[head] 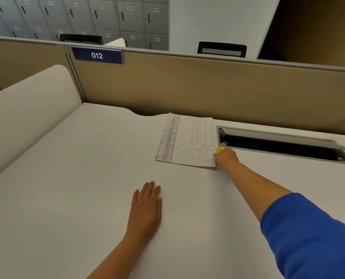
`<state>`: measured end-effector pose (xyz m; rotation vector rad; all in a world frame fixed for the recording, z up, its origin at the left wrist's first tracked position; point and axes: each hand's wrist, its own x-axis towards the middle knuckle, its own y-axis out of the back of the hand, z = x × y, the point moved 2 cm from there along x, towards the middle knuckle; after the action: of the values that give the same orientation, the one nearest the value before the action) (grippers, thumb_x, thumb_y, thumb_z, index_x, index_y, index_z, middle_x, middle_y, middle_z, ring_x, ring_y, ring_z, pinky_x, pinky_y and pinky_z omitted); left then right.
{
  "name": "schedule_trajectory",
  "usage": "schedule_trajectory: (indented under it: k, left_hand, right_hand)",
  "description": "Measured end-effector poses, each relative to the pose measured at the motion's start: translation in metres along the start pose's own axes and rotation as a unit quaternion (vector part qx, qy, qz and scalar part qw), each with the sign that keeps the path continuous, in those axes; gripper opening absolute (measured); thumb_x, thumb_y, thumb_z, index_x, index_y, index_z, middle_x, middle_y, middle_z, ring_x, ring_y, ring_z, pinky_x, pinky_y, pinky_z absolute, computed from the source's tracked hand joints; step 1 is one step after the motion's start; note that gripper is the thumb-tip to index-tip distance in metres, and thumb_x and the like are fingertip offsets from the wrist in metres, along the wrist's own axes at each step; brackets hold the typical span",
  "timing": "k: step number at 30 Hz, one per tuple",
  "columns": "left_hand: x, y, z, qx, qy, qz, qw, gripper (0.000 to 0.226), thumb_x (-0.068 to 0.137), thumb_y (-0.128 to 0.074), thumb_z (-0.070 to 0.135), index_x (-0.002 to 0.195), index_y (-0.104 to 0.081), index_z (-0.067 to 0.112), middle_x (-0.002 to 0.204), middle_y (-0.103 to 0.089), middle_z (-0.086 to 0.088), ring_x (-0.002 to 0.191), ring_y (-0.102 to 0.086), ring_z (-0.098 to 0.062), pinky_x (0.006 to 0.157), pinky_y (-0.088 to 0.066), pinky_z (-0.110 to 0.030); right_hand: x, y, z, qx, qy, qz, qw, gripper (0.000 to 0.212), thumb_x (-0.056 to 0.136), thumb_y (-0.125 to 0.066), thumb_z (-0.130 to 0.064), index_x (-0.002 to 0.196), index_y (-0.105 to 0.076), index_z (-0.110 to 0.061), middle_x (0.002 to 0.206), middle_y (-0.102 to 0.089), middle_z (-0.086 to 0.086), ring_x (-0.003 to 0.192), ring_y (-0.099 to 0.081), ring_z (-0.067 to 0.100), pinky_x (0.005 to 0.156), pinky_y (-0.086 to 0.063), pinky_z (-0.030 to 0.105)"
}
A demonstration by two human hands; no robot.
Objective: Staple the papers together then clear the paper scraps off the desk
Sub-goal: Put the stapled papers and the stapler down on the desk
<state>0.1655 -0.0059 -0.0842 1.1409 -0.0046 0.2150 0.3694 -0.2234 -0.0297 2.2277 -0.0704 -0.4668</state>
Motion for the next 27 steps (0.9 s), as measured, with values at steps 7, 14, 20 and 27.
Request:
schedule_trajectory:
  k: [7, 14, 20, 27]
  left_hand:
    - [-0.002, 0.002, -0.001, -0.011, 0.0, -0.009, 1.0, 0.081, 0.076, 0.004, 0.048, 0.141, -0.036, 0.019, 0.153, -0.028, 0.001, 0.144, -0.016, -0.014, 0.117, -0.003, -0.034]
    - [-0.004, -0.001, 0.007, 0.029, -0.002, -0.011, 1.0, 0.054, 0.09, -0.021, 0.03, 0.134, -0.047, 0.01, 0.147, -0.04, -0.009, 0.14, -0.029, -0.024, 0.116, -0.017, -0.042]
    - [-0.025, -0.031, 0.081, 0.061, -0.082, -0.082, 0.991, 0.049, 0.082, -0.031, 0.029, 0.105, -0.068, 0.008, 0.116, -0.067, -0.012, 0.108, -0.063, -0.029, 0.09, -0.05, -0.047]
    - [-0.029, -0.054, 0.126, 0.048, -0.127, -0.085, 0.987, 0.063, 0.086, -0.016, 0.038, 0.13, -0.052, 0.012, 0.141, -0.047, -0.009, 0.133, -0.041, -0.026, 0.111, -0.023, -0.042]
  right_hand:
    - [-0.035, 0.016, 0.018, 0.22, -0.073, -0.05, 0.971, 0.017, 0.089, -0.057, -0.023, 0.086, -0.054, -0.006, 0.086, -0.062, 0.009, 0.054, -0.044, 0.015, 0.048, -0.036, 0.025]
    - [-0.077, 0.056, 0.085, 0.458, -0.193, -0.176, 0.85, 0.011, 0.09, -0.051, -0.007, 0.082, -0.045, -0.012, 0.082, -0.052, 0.014, 0.053, -0.042, 0.016, 0.042, -0.041, 0.022]
    - [-0.083, 0.104, 0.137, 0.365, -0.163, -0.138, 0.906, 0.006, 0.091, -0.051, 0.001, 0.091, -0.046, 0.0, 0.081, -0.049, 0.012, 0.064, -0.052, 0.018, 0.042, -0.049, 0.024]
    - [-0.052, 0.133, 0.156, -0.059, 0.026, -0.043, 0.997, 0.021, 0.084, -0.064, -0.02, 0.078, -0.047, -0.009, 0.07, -0.05, 0.002, 0.069, -0.049, 0.02, 0.052, -0.032, 0.022]
